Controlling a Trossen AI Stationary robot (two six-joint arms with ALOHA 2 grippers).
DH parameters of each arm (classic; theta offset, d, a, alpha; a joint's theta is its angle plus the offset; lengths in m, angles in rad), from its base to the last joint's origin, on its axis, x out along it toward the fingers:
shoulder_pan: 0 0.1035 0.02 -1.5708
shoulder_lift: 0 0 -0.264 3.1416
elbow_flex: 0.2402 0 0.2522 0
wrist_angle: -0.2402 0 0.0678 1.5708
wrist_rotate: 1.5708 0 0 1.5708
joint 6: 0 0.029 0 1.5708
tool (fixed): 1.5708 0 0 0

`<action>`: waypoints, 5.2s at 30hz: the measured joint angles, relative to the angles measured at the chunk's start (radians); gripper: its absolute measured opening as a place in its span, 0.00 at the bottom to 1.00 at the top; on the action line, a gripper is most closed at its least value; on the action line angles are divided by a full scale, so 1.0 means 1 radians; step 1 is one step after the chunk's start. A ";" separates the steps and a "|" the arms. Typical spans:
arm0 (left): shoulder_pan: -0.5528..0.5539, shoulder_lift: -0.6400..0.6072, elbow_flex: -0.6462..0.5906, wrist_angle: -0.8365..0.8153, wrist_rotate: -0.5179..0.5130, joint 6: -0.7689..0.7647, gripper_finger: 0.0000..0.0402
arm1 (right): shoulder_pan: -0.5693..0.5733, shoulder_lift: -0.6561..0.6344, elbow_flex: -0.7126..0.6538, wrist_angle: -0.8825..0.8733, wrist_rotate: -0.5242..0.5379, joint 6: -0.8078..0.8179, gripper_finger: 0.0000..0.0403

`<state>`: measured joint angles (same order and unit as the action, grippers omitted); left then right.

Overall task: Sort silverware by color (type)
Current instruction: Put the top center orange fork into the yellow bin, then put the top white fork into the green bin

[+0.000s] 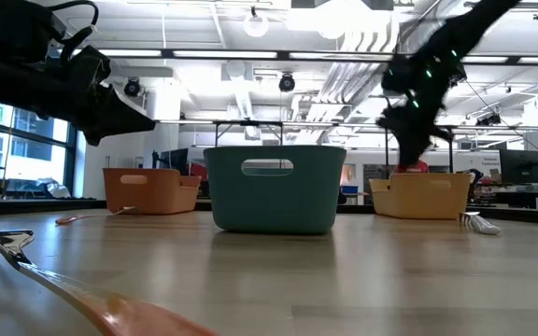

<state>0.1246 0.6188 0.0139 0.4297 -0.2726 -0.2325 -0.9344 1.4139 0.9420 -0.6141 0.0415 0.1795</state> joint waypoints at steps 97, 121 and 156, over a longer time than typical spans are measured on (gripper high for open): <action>0.000 0.000 0.001 0.000 0.000 0.000 0.00 | 1.021 -0.151 -0.487 0.165 0.324 1.408 0.03; 0.000 0.000 0.001 0.000 0.000 0.000 0.00 | 1.068 0.012 -0.096 0.095 0.303 0.893 0.12; 0.000 0.000 0.001 -0.001 0.000 0.000 0.00 | 1.050 0.155 -0.028 -0.127 0.179 1.060 0.02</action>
<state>0.1245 0.6189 0.0147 0.4286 -0.2722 -0.2325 0.1157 1.5693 0.9136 -0.7412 0.2203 1.2394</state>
